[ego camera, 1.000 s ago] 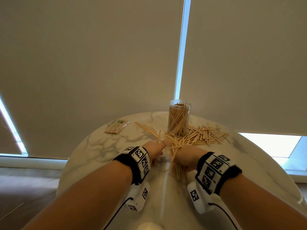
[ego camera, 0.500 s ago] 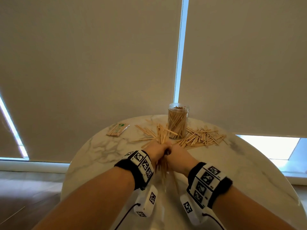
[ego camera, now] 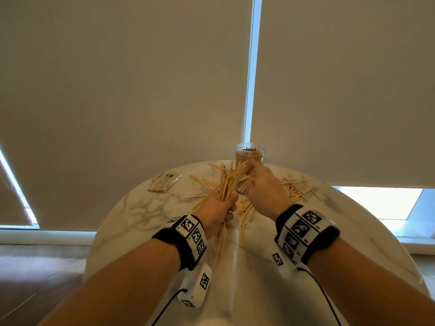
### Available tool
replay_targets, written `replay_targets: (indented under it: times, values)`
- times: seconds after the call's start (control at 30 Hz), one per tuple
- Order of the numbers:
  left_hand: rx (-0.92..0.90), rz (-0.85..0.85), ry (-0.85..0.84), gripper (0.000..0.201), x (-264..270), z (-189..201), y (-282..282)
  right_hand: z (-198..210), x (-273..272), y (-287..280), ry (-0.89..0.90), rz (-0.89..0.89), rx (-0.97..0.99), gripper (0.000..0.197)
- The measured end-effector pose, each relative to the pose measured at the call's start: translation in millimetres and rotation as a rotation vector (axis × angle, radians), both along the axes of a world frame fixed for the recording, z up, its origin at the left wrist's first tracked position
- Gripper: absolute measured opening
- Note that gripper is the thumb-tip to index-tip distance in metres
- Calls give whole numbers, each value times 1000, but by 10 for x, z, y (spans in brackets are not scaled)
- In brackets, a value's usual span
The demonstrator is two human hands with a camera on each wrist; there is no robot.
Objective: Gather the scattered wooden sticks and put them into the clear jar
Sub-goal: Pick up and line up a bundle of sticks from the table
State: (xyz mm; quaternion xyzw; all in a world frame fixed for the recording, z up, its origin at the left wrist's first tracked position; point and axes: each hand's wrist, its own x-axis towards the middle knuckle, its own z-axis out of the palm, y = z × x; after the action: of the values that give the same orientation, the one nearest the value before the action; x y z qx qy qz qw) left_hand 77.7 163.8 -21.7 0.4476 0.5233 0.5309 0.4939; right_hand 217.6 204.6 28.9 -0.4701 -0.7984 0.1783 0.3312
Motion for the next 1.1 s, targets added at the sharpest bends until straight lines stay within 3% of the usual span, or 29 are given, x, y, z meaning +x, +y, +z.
replay_targets:
  times: [0.13,0.3,0.37,0.47,0.57,0.63,0.7,0.8,0.93,1.03,1.1]
  values:
    - [30,-93,-25,18,62,45,-79,86,-13,105,-313,-37,162,48]
    - [12,-59,-29,25,16,57,-106,129,53,159,-359,-81,306,17]
    - [24,-45,-38,26,-5,43,-98,112,93,199,-431,-112,284,23]
    - [77,10,-24,28,-19,37,-74,88,185,160,-384,-149,154,29]
    - [116,58,-27,37,-10,57,-62,40,144,-141,-217,49,-111,32]
    - [130,26,-32,52,25,68,-62,-19,48,-354,-259,173,-201,33]
    - [113,-19,-34,53,58,60,-73,-89,-26,-459,-378,222,-175,32]
    - [82,-6,-18,33,60,53,-99,-91,-3,-476,-447,174,-72,33]
    - [92,52,44,35,4,70,-95,31,136,-295,-310,-87,89,20]
    - [63,-44,17,33,49,134,-150,99,179,-67,-378,-101,120,62]
    - [37,-96,41,33,93,159,-180,145,176,27,-390,-56,128,70]
